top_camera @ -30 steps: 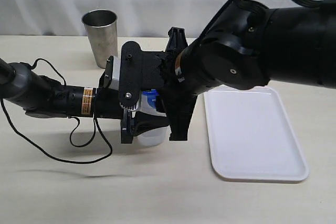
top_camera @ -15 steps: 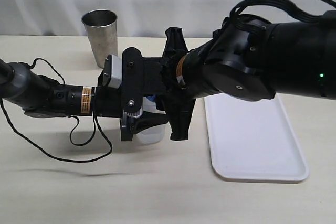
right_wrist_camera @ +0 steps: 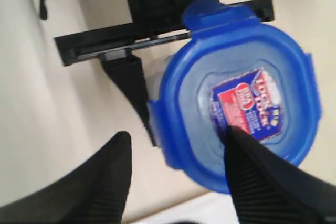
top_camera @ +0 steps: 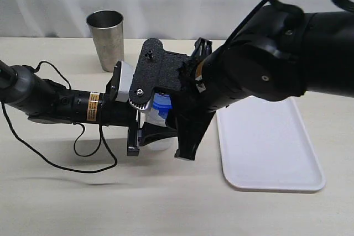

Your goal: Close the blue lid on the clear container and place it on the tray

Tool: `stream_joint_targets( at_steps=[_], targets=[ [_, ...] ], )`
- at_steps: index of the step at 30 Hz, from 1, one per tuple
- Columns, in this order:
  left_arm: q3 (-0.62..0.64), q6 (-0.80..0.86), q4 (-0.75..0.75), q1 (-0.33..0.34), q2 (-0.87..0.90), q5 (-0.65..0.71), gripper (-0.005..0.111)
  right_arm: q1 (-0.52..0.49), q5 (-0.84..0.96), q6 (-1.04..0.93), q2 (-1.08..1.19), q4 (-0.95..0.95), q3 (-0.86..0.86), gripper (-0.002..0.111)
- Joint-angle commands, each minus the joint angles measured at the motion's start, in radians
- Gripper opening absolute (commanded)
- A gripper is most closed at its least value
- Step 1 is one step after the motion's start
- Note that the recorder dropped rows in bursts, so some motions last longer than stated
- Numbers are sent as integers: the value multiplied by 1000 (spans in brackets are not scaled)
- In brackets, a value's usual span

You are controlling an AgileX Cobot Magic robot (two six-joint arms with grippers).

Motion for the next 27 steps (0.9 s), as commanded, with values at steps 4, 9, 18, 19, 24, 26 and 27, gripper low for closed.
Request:
stream_joint_targets(
  at_steps=[4,9,18,19,24,26,27],
  targets=[
    [1,282,39,-7,-5,-2,0,-7,63,-144,-212,305,25,50],
    [1,365,26,-19,-5,36,0,-79,94,-84,-195,311,-74,47],
    [1,374,31,-23,-5,38,0,-115,282,-189,50,308,-288,45],
    [1,369,31,-23,-5,38,0,-115,301,-189,75,300,-310,44],
    [1,363,31,-23,-5,38,0,-115,365,-210,155,269,-361,43],
    [1,363,31,-23,-5,38,0,-115,394,-231,170,269,-363,43],
    [1,363,31,-23,-5,38,0,-115,404,-234,177,269,-363,43]
  ],
)
